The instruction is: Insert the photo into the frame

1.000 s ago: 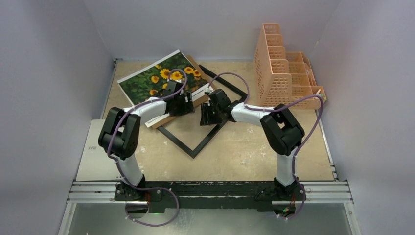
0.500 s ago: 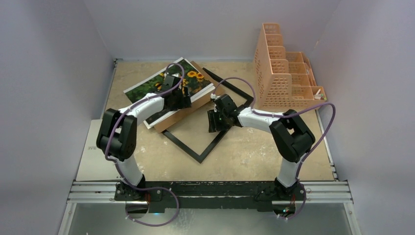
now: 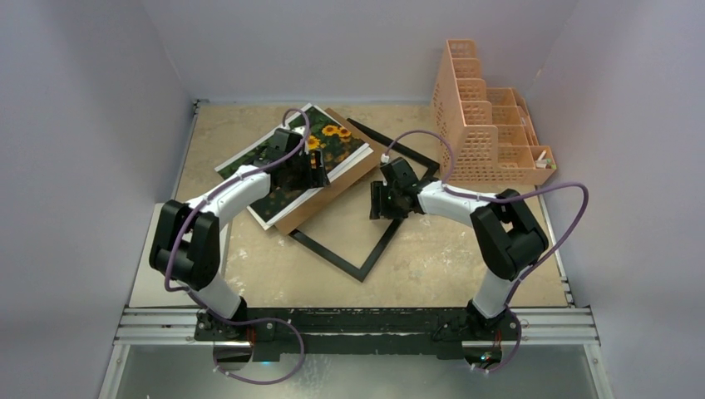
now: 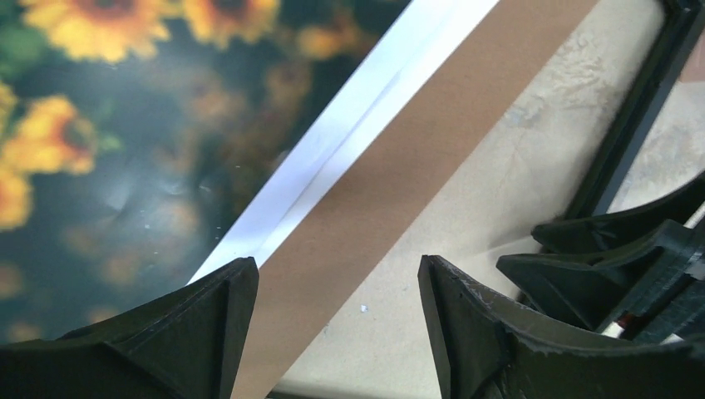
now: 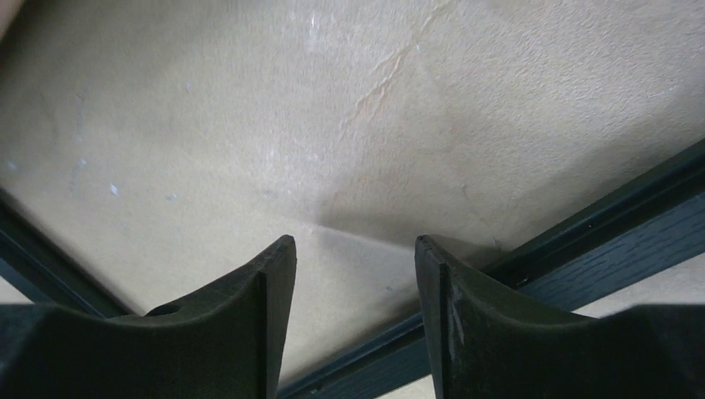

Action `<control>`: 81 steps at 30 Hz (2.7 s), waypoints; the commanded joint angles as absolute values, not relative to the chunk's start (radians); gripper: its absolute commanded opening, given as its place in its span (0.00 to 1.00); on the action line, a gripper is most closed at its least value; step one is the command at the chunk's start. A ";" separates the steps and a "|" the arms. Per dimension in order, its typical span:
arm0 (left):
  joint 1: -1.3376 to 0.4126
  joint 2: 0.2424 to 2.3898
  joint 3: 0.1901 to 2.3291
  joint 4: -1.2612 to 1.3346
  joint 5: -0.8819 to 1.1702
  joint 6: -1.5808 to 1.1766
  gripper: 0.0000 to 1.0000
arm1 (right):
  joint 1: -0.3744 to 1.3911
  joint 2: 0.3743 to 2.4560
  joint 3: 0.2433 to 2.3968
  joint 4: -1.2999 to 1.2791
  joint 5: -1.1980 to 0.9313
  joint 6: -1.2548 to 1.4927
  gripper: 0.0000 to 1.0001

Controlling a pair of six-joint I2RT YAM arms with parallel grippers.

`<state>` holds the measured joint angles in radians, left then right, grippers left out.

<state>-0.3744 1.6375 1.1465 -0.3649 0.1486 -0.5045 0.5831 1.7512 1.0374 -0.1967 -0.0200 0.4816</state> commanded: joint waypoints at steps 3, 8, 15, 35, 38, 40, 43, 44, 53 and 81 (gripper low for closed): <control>-0.373 1.591 1.163 -0.387 0.005 -0.514 0.74 | 0.579 1.692 1.046 0.040 -0.089 0.713 0.64; -0.373 1.578 1.155 -0.400 -0.005 -0.490 0.74 | 0.592 1.711 1.027 0.202 -0.154 0.845 0.70; -0.373 1.538 1.147 -0.447 -0.077 -0.502 0.74 | 0.593 1.818 1.034 0.352 -0.248 0.926 0.75; -0.084 1.732 1.390 -0.385 -0.197 -0.564 0.75 | 0.592 2.083 1.240 0.616 -0.347 1.026 0.50; -0.057 1.791 1.445 -0.352 -0.190 -0.556 0.75 | 0.593 2.099 1.259 0.621 -0.355 1.027 0.42; -0.044 1.821 1.464 -0.334 -0.179 -0.546 0.75 | 0.592 2.106 1.267 0.627 -0.360 1.026 0.36; -0.018 1.855 1.481 -0.328 -0.164 -0.535 0.75 | 0.593 2.117 1.273 0.655 -0.387 1.026 0.23; -0.008 1.863 1.482 -0.329 -0.155 -0.534 0.75 | 0.592 2.119 1.273 0.676 -0.392 1.031 0.19; 0.059 1.892 1.499 -0.334 -0.113 -0.510 0.74 | 0.592 2.163 1.282 0.905 -0.462 1.234 0.02; 0.081 1.966 1.555 -0.364 0.054 -0.464 0.74 | 0.591 2.210 1.538 0.374 -0.353 0.975 0.67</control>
<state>0.0727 1.9675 1.5291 -0.3832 -0.0288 -0.4755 0.5884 2.3596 1.5162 0.5732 -0.4492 1.1484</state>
